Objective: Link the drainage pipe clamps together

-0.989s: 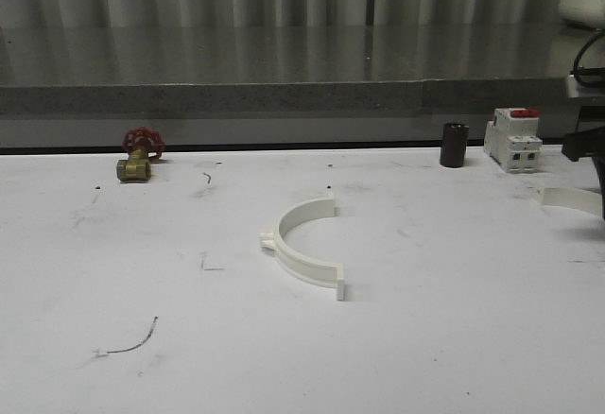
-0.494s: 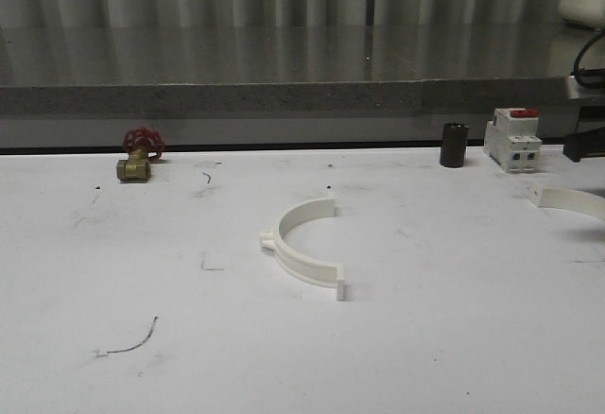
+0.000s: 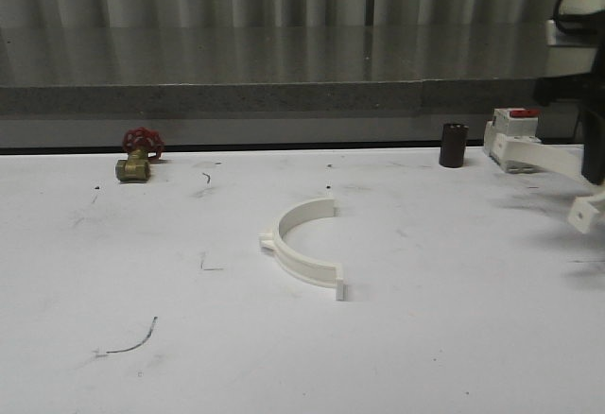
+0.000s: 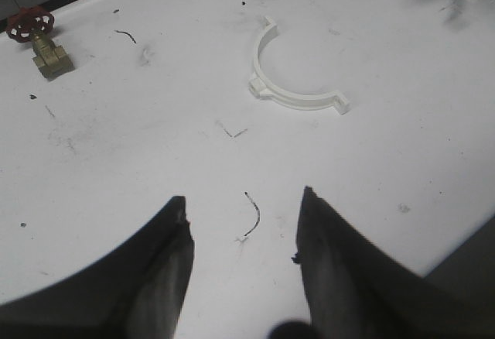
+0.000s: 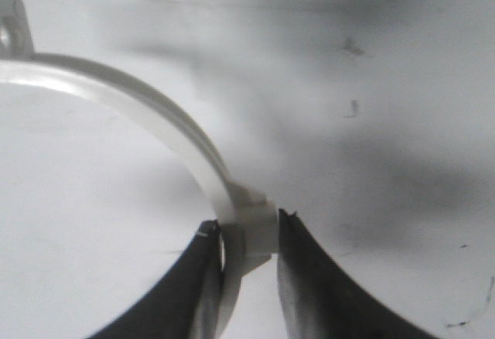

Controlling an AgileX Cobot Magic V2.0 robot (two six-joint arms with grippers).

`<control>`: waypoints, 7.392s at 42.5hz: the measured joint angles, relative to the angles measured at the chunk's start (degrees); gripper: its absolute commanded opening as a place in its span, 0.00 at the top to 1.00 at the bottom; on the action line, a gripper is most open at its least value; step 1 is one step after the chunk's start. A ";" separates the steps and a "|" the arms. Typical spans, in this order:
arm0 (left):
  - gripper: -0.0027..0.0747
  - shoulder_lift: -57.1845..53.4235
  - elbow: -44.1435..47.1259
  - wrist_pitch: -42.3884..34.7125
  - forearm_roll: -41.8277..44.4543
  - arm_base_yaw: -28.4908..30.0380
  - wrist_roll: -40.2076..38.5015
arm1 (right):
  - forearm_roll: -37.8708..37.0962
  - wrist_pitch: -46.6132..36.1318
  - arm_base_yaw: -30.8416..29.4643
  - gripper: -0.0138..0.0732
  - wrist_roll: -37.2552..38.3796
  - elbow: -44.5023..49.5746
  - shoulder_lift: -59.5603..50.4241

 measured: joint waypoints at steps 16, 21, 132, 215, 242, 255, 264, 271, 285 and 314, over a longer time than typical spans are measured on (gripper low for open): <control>0.56 0.00 0.00 0.00 0.00 0.00 0.00 | -0.46 4.42 18.43 0.68 17.12 -2.93 -3.59; 0.56 0.00 0.00 0.00 0.00 0.00 0.00 | -1.75 4.42 22.17 0.68 23.57 -4.46 -2.82; 0.56 0.00 0.00 0.00 0.00 0.00 0.00 | 1.78 -3.46 23.08 0.54 30.41 -4.86 10.87; 0.59 0.00 0.00 0.00 0.00 0.00 0.00 | -4.26 3.09 23.08 0.48 2.10 31.49 -68.67; 0.99 0.00 0.00 0.00 0.00 0.00 0.00 | -4.26 2.97 23.08 0.92 1.99 31.49 -68.67; 0.99 -1.73 2.40 -1.17 -0.05 0.40 0.00 | -4.26 2.97 23.08 0.92 1.99 31.49 -68.67; 0.99 -15.12 14.88 -13.85 2.34 9.85 0.00 | -4.04 2.97 23.08 0.92 1.99 31.49 -68.67; 0.99 -28.91 27.55 -26.22 2.57 19.15 0.00 | -4.04 2.97 23.08 0.92 1.99 31.49 -68.67; 0.99 -41.40 42.66 -39.67 -0.06 29.87 0.00 | -4.04 2.97 23.08 0.92 1.99 31.49 -68.67; 0.99 -43.82 42.66 -40.89 -0.22 32.82 0.00 | -3.93 2.97 23.08 0.92 1.99 31.49 -68.77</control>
